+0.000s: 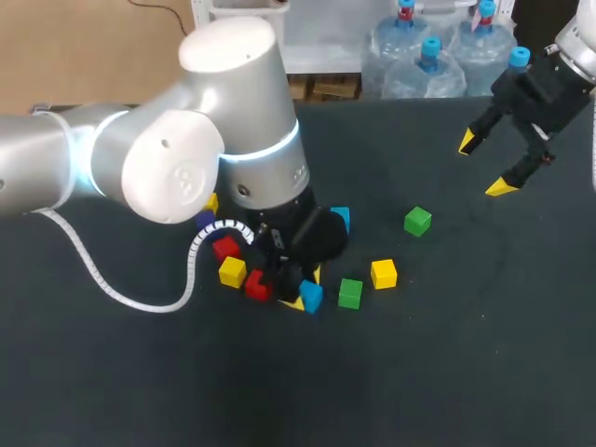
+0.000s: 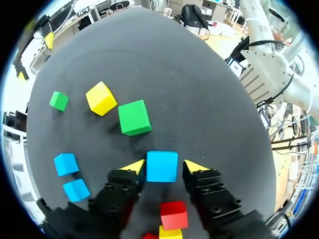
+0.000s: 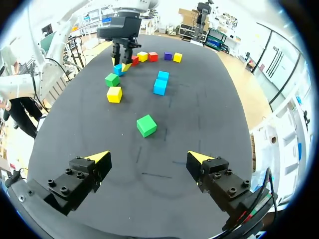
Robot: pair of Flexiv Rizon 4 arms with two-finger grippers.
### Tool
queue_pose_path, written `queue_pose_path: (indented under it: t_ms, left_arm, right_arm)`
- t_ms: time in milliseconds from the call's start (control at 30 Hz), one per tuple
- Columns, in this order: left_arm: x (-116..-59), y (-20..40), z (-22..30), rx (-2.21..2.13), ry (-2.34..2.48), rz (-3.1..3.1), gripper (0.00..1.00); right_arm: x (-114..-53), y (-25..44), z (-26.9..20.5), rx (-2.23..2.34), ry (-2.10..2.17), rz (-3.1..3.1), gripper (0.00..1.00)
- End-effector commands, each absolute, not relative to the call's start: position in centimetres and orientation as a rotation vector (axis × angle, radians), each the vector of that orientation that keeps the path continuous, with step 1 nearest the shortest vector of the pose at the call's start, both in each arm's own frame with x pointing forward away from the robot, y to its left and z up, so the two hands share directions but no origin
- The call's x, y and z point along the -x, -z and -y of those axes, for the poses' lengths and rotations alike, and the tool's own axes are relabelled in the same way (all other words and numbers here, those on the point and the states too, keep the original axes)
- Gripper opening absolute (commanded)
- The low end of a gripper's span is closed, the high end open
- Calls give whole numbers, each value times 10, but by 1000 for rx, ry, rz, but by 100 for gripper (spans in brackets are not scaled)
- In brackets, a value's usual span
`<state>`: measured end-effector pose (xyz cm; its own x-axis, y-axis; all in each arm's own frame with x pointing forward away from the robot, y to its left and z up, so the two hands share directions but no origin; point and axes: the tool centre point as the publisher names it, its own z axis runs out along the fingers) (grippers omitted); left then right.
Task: Place the blue cubes, place green cubes on the blue cubes, place the yellow cubes on the green cubes, then place the red cubes on the yellow cubes, and place purple cube on the red cubes.
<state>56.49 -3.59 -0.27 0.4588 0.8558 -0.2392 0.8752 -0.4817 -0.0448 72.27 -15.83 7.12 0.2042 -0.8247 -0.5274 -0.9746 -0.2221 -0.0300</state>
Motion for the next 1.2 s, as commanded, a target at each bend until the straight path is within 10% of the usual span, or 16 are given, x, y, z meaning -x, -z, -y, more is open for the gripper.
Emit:
queue_pose_path:
  t_ms: [33, 300, 1200]
  left_arm:
    - [-567, 4, 37, -2617, 353, -1556, 24]
    - [-568, -5, 34, -2598, 335, -1599, 0]
    - [-650, -37, -11, -2212, 173, -1975, 0]
  right_arm:
    - [-723, -71, 158, 2128, -581, -1682, 100]
    - [-723, -71, 158, 2128, -581, -1682, 100]
    - [-723, -71, 158, 2128, -581, -1682, 100]
